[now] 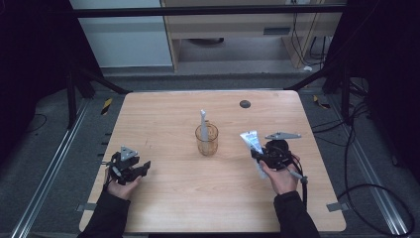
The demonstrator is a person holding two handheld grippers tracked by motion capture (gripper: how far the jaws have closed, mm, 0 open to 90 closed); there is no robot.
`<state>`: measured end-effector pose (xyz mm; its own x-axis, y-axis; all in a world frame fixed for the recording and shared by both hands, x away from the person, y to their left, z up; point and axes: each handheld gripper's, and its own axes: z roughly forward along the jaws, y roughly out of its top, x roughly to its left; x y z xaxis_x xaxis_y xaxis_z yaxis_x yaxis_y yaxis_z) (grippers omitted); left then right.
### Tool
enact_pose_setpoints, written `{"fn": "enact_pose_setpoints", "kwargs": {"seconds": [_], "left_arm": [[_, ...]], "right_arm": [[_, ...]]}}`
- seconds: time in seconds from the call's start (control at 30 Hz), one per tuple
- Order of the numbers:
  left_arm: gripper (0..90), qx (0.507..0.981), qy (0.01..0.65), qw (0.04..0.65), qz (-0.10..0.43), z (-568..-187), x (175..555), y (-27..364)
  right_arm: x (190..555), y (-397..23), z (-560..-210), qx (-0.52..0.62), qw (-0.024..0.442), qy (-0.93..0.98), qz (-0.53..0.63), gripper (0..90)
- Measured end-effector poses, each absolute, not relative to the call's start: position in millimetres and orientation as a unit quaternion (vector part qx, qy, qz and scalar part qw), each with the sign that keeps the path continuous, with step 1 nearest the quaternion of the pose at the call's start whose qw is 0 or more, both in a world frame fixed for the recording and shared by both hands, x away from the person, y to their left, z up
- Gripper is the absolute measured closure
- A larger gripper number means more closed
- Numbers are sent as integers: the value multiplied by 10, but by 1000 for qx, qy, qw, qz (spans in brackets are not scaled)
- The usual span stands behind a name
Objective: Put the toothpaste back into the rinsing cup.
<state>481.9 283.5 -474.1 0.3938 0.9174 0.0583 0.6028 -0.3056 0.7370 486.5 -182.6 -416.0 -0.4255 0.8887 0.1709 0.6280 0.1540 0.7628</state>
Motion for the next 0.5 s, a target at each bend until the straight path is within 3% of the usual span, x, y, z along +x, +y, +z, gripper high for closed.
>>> {"fn": "enact_pose_setpoints", "kwargs": {"seconds": [0.5], "left_arm": [[483,770,494,323,243,-4743,4821,2834]], "right_arm": [[5019,-1702,-3850,487,225,666,518,690]]}}
